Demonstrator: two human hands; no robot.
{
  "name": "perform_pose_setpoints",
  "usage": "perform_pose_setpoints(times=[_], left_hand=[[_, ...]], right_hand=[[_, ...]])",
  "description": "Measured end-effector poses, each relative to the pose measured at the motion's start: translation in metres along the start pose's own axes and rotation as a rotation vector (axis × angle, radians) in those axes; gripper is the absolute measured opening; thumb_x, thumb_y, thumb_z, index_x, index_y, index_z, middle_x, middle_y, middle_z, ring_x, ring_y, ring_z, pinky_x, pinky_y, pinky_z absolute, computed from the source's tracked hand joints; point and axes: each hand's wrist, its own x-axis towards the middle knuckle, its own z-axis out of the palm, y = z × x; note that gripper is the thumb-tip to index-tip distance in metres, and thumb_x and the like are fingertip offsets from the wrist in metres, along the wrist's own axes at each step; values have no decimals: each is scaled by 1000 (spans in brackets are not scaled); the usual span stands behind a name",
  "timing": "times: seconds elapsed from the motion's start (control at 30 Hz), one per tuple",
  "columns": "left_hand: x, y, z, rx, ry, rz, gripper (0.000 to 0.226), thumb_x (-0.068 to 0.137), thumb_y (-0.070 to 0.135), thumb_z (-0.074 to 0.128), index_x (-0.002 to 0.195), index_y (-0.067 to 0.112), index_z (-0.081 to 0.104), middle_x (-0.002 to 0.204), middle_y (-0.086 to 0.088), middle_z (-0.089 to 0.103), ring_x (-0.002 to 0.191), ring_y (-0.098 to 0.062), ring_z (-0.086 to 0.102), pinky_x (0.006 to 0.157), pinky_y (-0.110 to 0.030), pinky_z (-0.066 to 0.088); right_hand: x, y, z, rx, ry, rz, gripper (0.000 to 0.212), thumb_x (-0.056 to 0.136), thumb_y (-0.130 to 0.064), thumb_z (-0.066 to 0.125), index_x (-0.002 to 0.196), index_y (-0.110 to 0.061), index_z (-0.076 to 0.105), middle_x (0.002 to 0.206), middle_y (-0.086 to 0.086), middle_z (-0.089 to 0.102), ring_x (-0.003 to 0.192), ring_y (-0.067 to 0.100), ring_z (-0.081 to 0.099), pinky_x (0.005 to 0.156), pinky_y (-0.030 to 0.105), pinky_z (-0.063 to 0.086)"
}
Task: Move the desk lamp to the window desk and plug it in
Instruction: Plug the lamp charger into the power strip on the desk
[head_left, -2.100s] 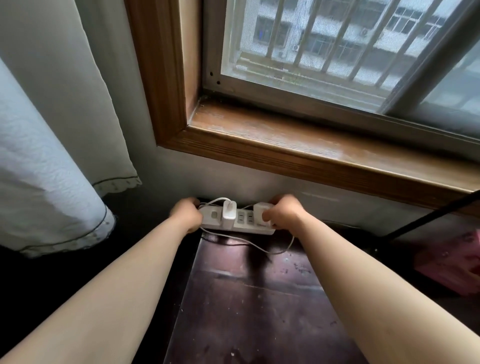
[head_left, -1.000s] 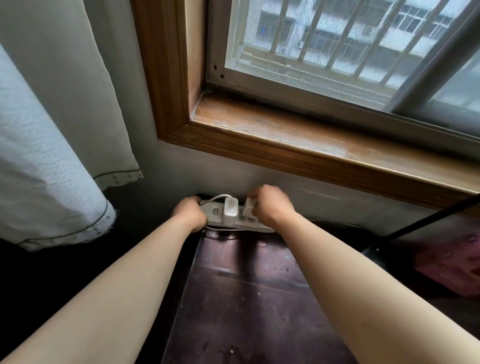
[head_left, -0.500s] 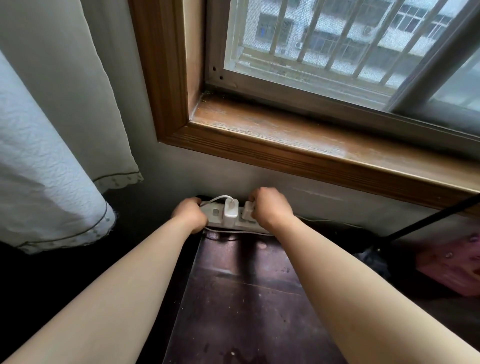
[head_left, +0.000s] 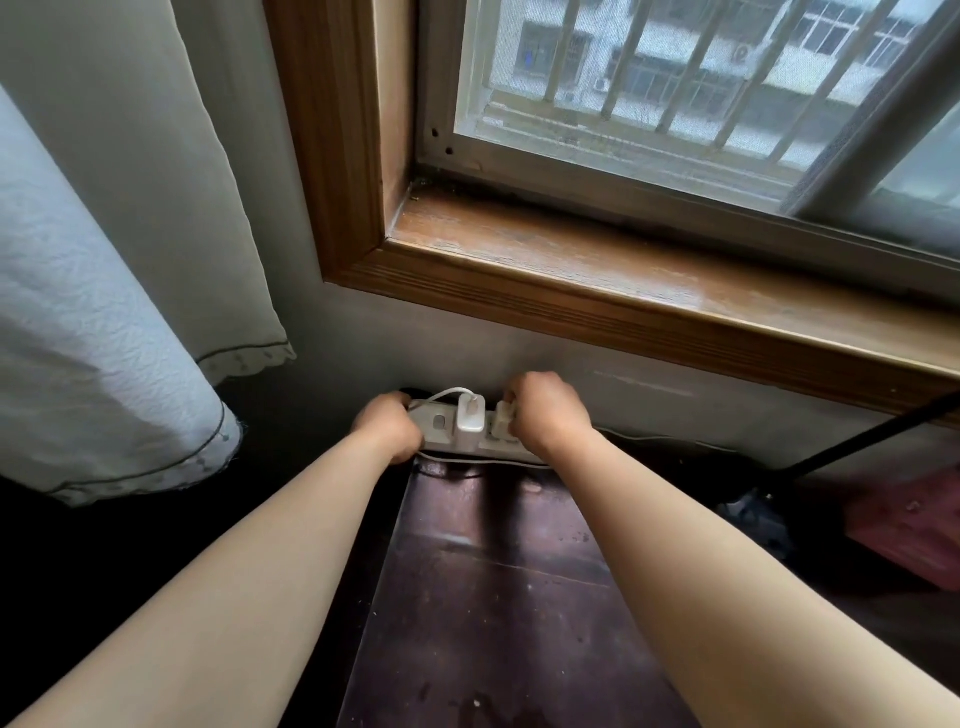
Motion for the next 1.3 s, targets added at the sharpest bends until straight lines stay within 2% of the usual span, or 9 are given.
perform_pose_setpoints(times=[0.37, 0.5, 0.6, 0.73, 0.97, 1.07, 1.3], left_hand=[[-1, 0, 1, 1, -4, 7, 54, 79, 9, 65, 132, 10, 54, 131, -12, 60, 118, -31, 59, 99, -34, 49], [-6, 6, 0, -26, 19, 27, 49, 77, 10, 65, 125, 11, 57, 125, -11, 63, 113, -32, 60, 94, -34, 50], [-11, 12, -2, -27, 42, 36, 46, 77, 11, 65, 122, 9, 57, 123, -12, 63, 113, -32, 60, 93, -33, 49], [-20, 23, -4, -28, 78, 54, 54, 80, 11, 64, 132, 10, 51, 133, -13, 57, 122, -33, 55, 98, -34, 45], [-49, 46, 3, -26, 163, 131, 66, 80, 18, 64, 141, 10, 41, 145, -12, 46, 135, -33, 43, 109, -44, 39], [-64, 54, 10, -31, 211, 180, 69, 81, 21, 63, 145, 14, 37, 147, -9, 44, 137, -31, 40, 110, -42, 38], [-112, 74, 40, -56, 208, 259, 72, 78, 17, 64, 145, 15, 37, 148, -9, 45, 137, -30, 39, 112, -40, 35]], right_hand=[[0, 1, -2, 32, 1, 17, 32, 81, -5, 60, 109, -15, 69, 114, 14, 69, 105, 35, 64, 82, 33, 50], [-7, 6, 1, 81, 12, 37, 37, 79, -10, 60, 114, -19, 66, 119, 11, 68, 109, 33, 63, 84, 32, 50], [-16, 11, 0, 191, 51, 105, 52, 73, -15, 67, 124, -17, 58, 124, 11, 65, 113, 32, 62, 90, 33, 51], [-31, 19, -9, 251, 85, 145, 67, 73, -15, 69, 135, -14, 44, 130, 16, 57, 118, 36, 57, 92, 36, 49], [-69, 45, -14, 294, 147, 233, 49, 79, -18, 68, 121, -5, 46, 127, 18, 54, 116, 37, 55, 87, 37, 47], [-88, 58, -16, 293, 155, 262, 51, 78, -21, 70, 120, -5, 46, 128, 18, 54, 119, 37, 53, 92, 39, 46], [-138, 99, -20, 298, 178, 310, 47, 80, -20, 68, 119, -4, 48, 127, 18, 56, 117, 37, 56, 90, 39, 47]])
